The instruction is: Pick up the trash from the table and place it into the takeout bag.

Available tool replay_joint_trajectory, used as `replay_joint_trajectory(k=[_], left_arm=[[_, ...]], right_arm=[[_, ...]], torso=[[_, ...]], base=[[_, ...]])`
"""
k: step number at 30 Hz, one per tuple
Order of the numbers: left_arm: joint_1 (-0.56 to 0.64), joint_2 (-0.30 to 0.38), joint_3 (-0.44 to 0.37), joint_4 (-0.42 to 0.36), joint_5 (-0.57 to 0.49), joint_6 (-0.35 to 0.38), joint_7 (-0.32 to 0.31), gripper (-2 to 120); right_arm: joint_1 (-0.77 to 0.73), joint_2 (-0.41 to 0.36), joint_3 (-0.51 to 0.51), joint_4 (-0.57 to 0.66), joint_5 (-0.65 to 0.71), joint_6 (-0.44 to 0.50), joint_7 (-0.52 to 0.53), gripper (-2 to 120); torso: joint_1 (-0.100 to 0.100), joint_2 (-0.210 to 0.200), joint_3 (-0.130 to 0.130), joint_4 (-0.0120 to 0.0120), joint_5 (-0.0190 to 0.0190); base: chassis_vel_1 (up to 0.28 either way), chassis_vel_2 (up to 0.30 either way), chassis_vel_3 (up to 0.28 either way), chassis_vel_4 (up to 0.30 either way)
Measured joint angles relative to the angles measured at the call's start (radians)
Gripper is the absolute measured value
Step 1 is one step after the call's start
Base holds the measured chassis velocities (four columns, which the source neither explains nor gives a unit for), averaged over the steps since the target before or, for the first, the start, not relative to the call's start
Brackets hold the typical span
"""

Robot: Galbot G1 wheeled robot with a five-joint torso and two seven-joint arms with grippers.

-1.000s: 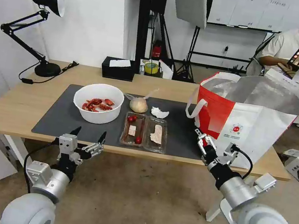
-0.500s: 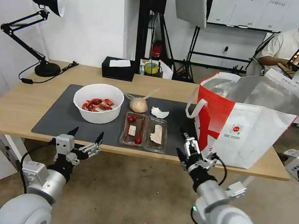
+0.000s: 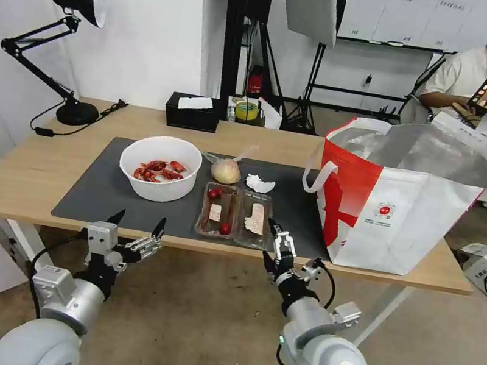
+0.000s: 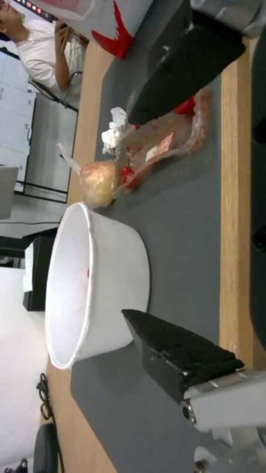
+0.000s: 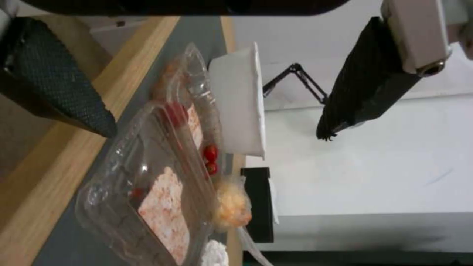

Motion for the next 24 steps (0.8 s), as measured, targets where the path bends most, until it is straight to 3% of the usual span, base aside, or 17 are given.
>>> replay_joint_trajectory(k=[24], left_arm=[[0.025,0.002,-0.012,-0.010,0.004,-0.007,-0.004,100]], right_arm=[[0.047,0.078,-0.023,-0.078,0.005,0.004,-0.002,100]], torso=[[0.000,0.000,0.000,0.0000,0.0001]], base=[[0.000,0.000,0.000,0.000]])
